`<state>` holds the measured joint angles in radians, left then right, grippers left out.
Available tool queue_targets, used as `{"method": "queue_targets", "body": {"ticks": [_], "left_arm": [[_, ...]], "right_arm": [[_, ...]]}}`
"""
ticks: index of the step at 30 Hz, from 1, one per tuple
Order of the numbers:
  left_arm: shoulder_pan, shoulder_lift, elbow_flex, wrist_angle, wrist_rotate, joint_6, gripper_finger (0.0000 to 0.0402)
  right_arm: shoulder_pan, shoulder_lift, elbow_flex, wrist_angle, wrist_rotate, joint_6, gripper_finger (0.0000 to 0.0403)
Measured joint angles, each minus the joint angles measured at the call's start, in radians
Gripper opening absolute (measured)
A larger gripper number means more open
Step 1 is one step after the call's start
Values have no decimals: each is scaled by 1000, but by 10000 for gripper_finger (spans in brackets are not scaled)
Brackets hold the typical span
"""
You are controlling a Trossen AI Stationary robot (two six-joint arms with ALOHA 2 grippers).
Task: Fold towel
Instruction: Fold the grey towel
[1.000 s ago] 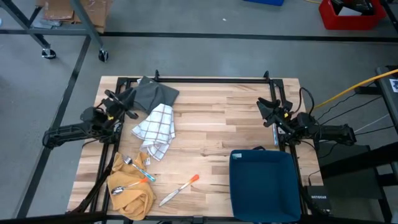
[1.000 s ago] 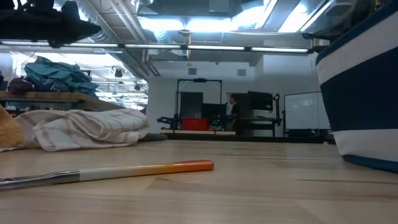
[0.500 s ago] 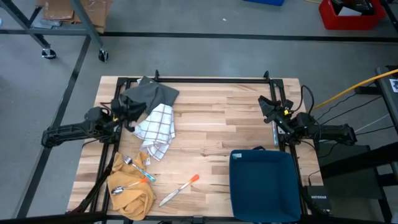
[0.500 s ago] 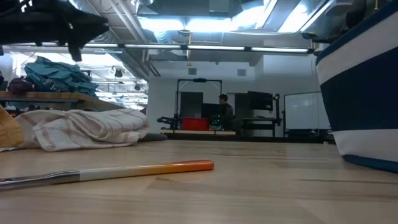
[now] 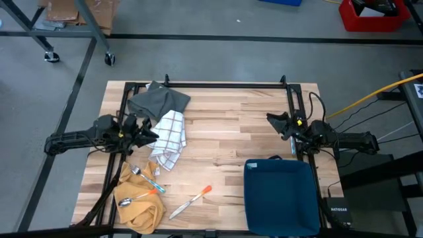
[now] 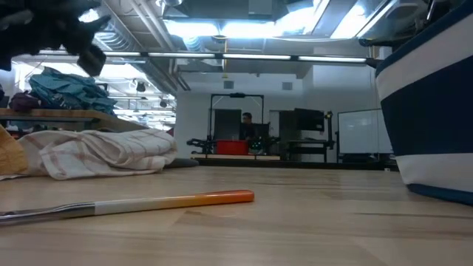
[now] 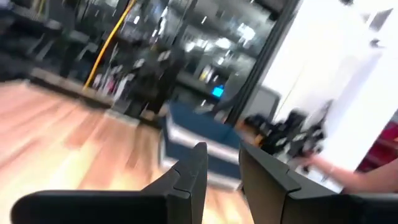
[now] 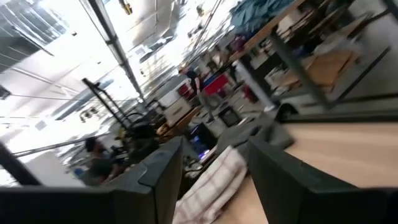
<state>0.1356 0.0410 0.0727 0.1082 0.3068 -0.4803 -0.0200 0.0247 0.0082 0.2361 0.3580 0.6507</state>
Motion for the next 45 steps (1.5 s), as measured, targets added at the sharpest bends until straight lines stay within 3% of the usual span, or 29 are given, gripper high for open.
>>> {"method": "queue_targets", "body": {"ticks": [3,8,19,23,32,39,45], "left_arm": [[0,0,0,-121,-69,59,86],[0,0,0,-270,-335,76,86],[4,4,0,-194,-1002,98,86],[4,4,0,-177,-1188,94,86],[61,4,11,97,-1231,284,86],[144,9,96,120,-1218,445,86],[203,94,189,117,-1137,550,86]], "right_arm": [[0,14,0,0,-3,34,184],[0,67,0,6,-3,79,184],[0,246,0,146,90,76,184],[0,315,0,237,87,75,184],[0,489,104,251,94,-27,184],[0,593,181,249,102,-158,184],[0,622,199,246,102,-163,184]]}}
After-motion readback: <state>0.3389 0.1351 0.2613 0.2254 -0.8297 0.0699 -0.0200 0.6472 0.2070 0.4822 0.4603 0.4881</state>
